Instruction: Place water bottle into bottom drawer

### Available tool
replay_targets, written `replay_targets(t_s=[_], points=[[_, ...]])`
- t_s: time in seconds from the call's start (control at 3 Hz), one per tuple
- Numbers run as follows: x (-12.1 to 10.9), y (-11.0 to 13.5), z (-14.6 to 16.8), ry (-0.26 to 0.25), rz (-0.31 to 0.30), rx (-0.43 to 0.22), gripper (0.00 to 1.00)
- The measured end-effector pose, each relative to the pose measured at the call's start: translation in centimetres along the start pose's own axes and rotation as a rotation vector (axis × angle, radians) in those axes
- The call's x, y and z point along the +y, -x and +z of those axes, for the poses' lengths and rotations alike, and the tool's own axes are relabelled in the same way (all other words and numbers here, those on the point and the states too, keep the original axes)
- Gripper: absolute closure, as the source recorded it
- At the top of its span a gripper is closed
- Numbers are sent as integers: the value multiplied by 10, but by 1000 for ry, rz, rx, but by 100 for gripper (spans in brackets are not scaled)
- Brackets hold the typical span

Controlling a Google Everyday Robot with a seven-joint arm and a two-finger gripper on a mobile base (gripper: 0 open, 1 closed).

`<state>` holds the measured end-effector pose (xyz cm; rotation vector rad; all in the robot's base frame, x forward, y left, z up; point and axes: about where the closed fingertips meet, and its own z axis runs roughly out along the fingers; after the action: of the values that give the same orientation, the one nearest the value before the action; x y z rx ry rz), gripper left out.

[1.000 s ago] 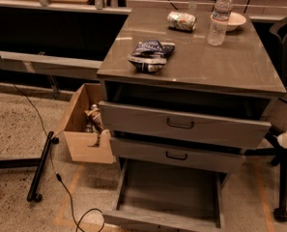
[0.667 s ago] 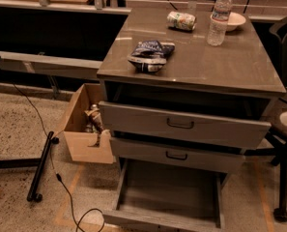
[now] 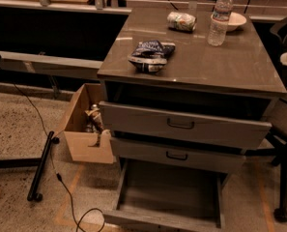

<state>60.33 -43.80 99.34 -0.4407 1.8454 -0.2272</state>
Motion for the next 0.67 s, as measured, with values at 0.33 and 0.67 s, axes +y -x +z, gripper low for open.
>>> replay_targets(t_s=[0.33,0.67], points=[[-21,-6,61,24,69,-10,0],[-10,-20,128,113,128,39,0]])
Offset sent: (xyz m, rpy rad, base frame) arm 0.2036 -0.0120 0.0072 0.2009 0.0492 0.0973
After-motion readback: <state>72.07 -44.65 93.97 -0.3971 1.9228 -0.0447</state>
